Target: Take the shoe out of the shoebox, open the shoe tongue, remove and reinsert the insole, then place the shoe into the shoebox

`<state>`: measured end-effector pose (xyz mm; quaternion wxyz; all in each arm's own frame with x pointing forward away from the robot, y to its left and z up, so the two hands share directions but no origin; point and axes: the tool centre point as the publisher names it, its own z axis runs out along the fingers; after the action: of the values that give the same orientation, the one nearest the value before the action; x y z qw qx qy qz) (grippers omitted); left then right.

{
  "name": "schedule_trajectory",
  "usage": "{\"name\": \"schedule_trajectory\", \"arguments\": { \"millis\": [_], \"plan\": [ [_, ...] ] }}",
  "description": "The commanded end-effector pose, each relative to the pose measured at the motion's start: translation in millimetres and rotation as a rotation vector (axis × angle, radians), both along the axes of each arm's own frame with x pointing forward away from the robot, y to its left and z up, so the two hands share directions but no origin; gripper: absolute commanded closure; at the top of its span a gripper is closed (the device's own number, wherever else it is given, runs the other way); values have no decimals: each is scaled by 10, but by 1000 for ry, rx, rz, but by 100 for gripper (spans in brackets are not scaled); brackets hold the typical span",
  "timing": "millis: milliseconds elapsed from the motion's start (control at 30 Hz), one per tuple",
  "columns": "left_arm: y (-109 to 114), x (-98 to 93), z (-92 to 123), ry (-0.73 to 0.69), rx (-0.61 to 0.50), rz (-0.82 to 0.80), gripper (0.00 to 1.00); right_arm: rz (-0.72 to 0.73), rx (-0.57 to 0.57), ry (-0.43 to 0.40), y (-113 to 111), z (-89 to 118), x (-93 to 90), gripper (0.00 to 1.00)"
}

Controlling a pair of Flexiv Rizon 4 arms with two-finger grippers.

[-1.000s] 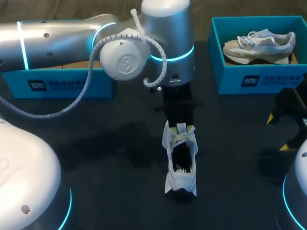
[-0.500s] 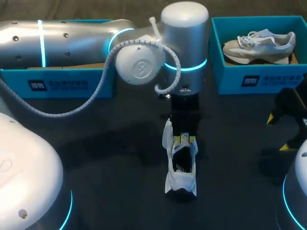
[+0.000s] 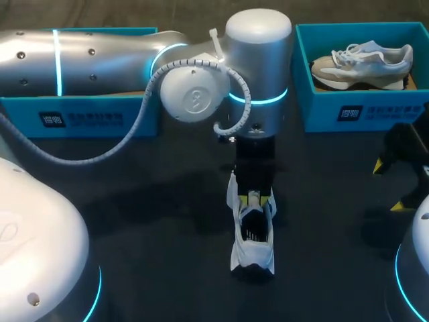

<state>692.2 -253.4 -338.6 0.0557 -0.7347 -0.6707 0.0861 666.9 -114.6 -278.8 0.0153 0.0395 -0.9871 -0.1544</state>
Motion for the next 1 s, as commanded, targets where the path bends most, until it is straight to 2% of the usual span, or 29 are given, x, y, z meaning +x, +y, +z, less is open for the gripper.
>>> {"name": "schedule_trajectory", "arguments": {
  "millis": [33, 133, 400, 500, 867, 933, 1000],
  "plan": [
    [-28, -16, -116, 13, -8, -2, 71, -1, -3, -2, -1, -1, -13, 0],
    [-47, -41, -109, 22, -24, -15, 72, -1, -3, -2, -1, -1, -13, 0],
    [29, -41, 189, -26, -64, -34, 70, -1, -3, -2, -1, -1, -13, 0],
    [51, -23, 233, -34, -76, -26, 71, -1, -3, -2, -1, -1, -13, 0],
    [-63, -128, -116, 31, -27, -36, 73, -1, -3, -2, -1, -1, -13, 0],
    [-63, -141, -124, 31, -24, -39, 73, -1, -3, -2, -1, -1, -13, 0],
    [-32, -131, -45, 24, -31, -40, 72, -1, -3, -2, -1, -1, -13, 0]
  ]
}}
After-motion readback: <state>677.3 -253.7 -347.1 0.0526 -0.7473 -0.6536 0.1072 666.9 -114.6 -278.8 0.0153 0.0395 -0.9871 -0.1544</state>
